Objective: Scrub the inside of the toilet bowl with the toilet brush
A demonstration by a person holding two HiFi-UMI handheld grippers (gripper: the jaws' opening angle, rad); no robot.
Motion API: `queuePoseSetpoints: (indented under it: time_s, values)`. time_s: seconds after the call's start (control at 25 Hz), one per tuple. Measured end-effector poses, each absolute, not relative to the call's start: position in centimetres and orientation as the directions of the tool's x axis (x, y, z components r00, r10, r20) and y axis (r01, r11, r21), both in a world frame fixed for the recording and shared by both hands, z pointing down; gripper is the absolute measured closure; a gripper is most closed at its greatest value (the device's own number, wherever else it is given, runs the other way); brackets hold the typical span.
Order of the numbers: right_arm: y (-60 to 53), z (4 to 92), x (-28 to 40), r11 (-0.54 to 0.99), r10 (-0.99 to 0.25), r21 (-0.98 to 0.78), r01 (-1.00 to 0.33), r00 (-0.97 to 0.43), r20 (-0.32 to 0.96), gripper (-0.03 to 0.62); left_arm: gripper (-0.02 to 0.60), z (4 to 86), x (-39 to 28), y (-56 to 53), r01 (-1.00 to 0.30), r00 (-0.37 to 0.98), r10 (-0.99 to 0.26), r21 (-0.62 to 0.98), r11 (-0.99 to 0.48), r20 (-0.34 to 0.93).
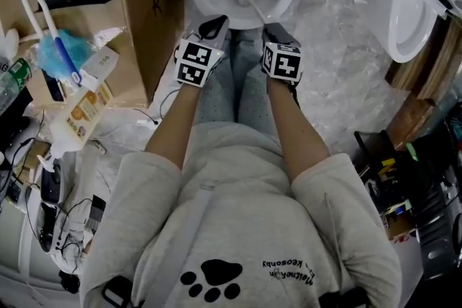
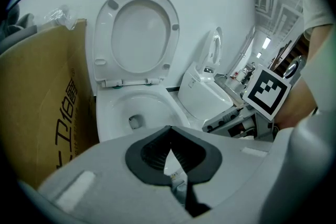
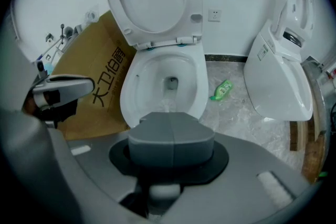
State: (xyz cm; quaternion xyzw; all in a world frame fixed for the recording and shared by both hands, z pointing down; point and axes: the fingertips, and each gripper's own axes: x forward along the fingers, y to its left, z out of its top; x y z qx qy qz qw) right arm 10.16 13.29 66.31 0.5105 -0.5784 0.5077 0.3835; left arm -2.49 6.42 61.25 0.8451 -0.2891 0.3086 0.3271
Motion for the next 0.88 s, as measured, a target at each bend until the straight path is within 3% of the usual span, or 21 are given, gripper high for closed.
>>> queuePoseSetpoints:
  time_s: [0.28, 0.44, 0.88]
  values:
    - [12.9, 61.8, 9.6, 0.016, -0.153, -0.222, -0.975, -0.221, 0.963, 0.447, 0.583, 57.2, -1.9, 7.4, -0.641, 0.656, -0.24, 0.36, -0.678, 0.716]
    - [11.3, 58.5, 10.1, 0.062, -0.164, -0.232, -0.971, -0.239, 0.957, 0.447, 0.583, 54.1, -1.9, 7.6, -0.647, 0.677, -0.233, 0.414, -0.64, 0.698]
    - [5.1, 45.6, 12.1, 0.174, -0.362, -0.163, -0.971, -0.217, 0.907, 0.447, 0.583, 46.8, -1.8, 5.8, -0.698, 0.682, -0.317, 0.458, -0.55, 0.659]
